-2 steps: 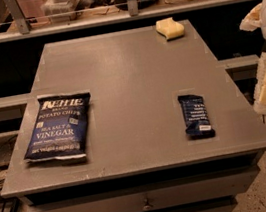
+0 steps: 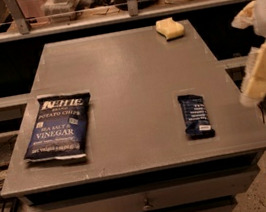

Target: Move sponge near blue chip bag

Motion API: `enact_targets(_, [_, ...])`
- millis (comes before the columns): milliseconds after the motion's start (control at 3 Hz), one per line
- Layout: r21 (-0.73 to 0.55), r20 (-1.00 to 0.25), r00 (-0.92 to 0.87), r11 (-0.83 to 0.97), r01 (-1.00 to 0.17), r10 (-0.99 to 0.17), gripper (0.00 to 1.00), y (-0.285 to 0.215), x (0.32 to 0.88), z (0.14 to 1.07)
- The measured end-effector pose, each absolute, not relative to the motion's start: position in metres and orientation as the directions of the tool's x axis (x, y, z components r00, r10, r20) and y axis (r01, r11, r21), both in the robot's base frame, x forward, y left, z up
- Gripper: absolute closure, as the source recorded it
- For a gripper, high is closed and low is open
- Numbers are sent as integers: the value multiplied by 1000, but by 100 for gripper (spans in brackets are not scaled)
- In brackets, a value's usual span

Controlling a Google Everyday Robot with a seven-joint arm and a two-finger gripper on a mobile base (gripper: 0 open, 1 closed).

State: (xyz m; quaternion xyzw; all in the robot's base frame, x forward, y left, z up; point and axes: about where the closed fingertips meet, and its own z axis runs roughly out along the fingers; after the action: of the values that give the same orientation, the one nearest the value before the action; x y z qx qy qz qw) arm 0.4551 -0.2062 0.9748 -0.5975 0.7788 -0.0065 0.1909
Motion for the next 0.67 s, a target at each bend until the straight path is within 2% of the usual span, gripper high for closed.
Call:
enact_targets(333, [-225,-525,-190,351,-909,-829,0,-176,511,976])
enact_targets(667, [-221,-684,-174,428,-876,-709,0,-158,564,982])
